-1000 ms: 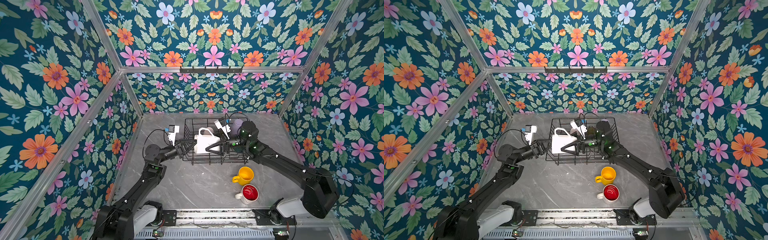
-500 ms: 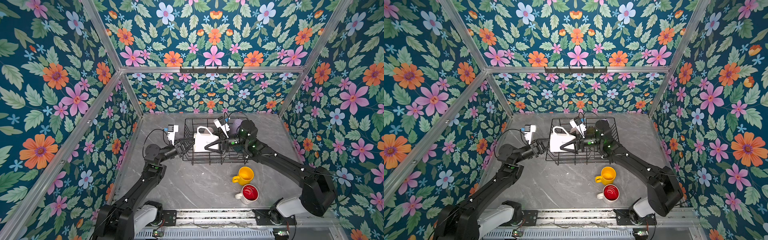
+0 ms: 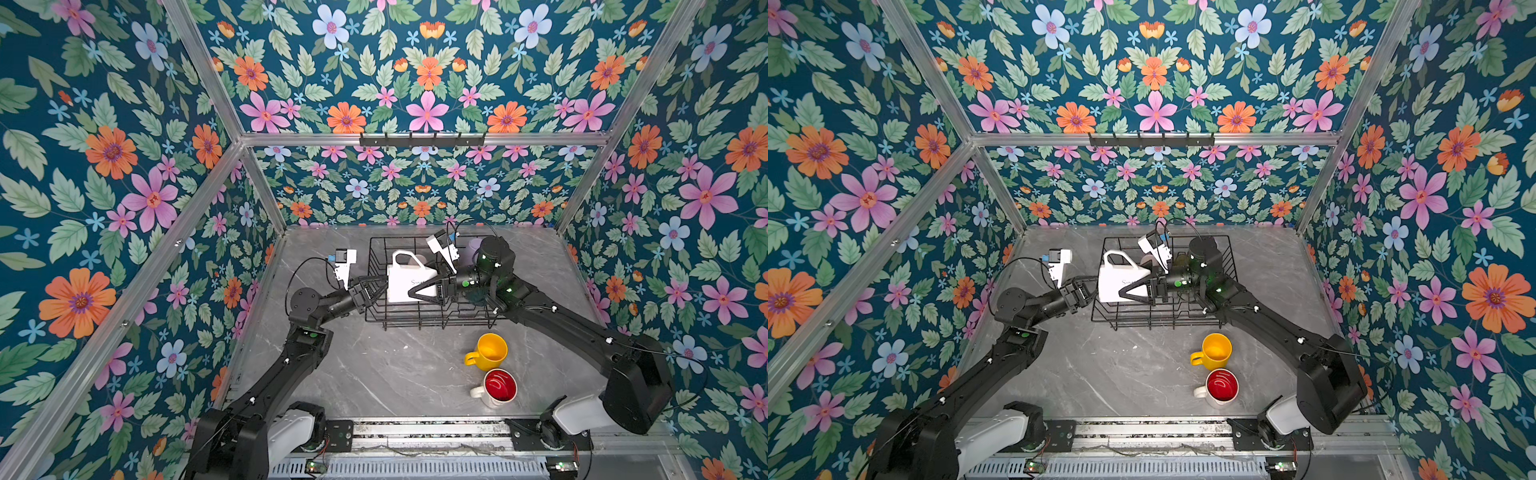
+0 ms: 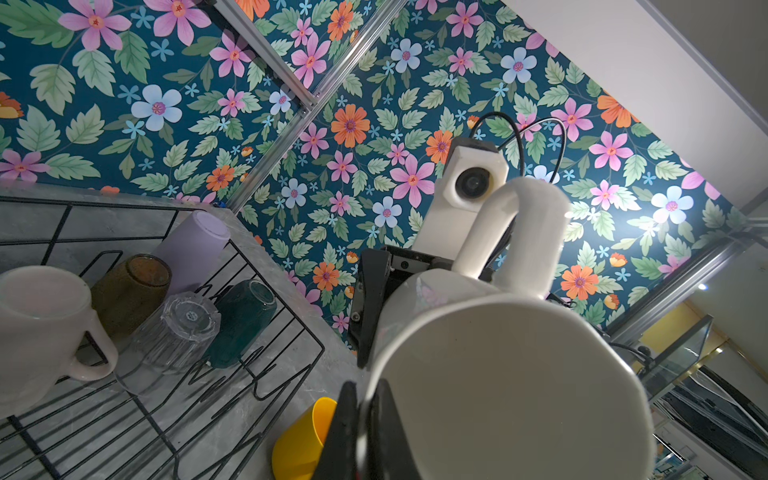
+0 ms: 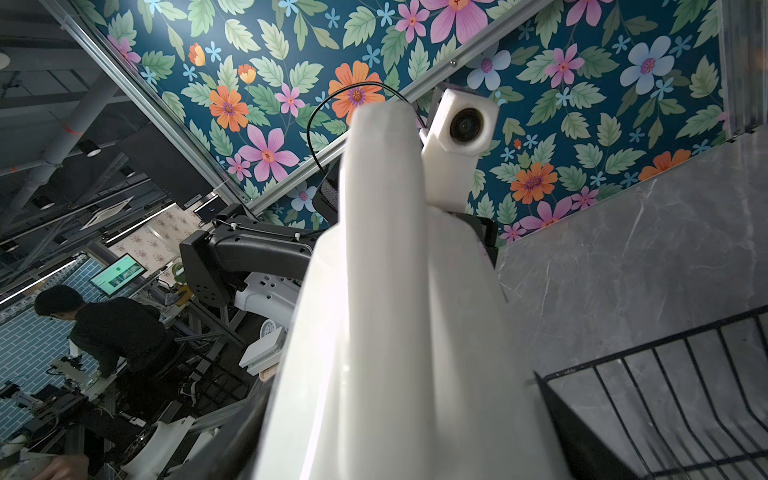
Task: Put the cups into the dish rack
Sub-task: 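Open the left gripper and withdraw while the right carries the mug over the rack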
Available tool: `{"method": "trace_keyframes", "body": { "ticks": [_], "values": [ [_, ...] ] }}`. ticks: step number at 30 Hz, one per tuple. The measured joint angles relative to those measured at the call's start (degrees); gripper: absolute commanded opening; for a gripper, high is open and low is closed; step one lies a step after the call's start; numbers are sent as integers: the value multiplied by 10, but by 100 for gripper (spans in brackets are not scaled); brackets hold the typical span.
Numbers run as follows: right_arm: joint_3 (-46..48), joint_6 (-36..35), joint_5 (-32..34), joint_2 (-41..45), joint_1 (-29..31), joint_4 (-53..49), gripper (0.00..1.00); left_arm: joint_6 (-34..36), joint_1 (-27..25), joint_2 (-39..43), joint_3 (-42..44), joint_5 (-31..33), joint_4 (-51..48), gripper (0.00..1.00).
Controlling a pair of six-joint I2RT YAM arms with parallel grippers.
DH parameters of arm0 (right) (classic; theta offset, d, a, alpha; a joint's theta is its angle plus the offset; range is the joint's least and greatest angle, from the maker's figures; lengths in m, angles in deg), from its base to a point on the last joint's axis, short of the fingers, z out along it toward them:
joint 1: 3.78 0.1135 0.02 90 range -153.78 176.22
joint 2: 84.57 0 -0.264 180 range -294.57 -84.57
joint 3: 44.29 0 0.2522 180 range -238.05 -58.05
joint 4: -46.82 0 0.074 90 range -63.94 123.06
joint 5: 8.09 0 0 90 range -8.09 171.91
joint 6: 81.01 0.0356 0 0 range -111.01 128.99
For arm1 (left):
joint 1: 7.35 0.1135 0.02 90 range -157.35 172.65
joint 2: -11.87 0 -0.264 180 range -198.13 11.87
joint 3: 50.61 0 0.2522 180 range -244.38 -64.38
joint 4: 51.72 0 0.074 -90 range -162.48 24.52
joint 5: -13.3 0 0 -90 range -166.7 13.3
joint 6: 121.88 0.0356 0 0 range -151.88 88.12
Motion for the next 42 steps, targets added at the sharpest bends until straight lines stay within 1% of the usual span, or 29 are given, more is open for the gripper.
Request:
{"method": "trace_keyframes", "body": {
  "ticks": [2, 3, 7, 11, 13, 17, 20, 23, 25, 26, 28, 30, 32, 33, 37, 40, 42],
  "values": [
    [-5, 0, 4, 3, 1, -16, 0, 4, 0, 1, -1, 0, -6, 17],
    [-7, 2, 9, 4, 2, -26, 0, 7, 0, 2, -3, 0, -12, 23],
    [-12, 1, 31, 10, 2, -62, 0, 20, 2, 6, -10, -3, -25, 50],
    [-14, -4, 52, 22, 0, -92, 0, 31, 5, 13, -11, -2, -36, 70],
    [-15, -8, 58, 30, 0, -106, 0, 40, 8, 18, -11, 0, -49, 78],
    [-20, -16, 67, 46, -10, -137, 0, 70, 10, 38, -12, 14, -91, 86],
    [-33, -27, 108, 59, -19, -179, 0, 117, 15, 67, -20, 46, -162, 93],
    [-64, -49, 170, 65, -20, -251, 0, 177, 19, 101, -37, 119, -265, 96],
    [-92, -65, 216, 63, -19, -306, 0, 212, 19, 127, -45, 191, -333, 98],
    [-106, -73, 235, 59, -19, -330, 0, 225, 19, 141, -47, 233, -364, 99],
    [-140, -87, 283, 41, -16, -385, 0, 245, 19, 170, -47, 341, -429, 100],
    [-170, -98, 330, 22, -9, -435, 0, 257, 19, 195, -41, 435, -475, 100],
    [-204, -113, 373, 0, 4, -486, 0, 261, 20, 217, -27, 504, -510, 100],
    [-221, -119, 390, -12, 9, -509, 0, 260, 20, 229, -17, 531, -523, 100],
    [-291, -137, 436, -67, 19, -580, 0, 259, 19, 263, 7, 598, -560, 100],
    [-343, -153, 482, -110, 33, -630, 0, 258, 19, 282, 13, 631, -573, 100],
    [-381, -165, 496, -142, 44, -659, 0, 254, 19, 294, 17, 646, -582, 100]
  ]
}}
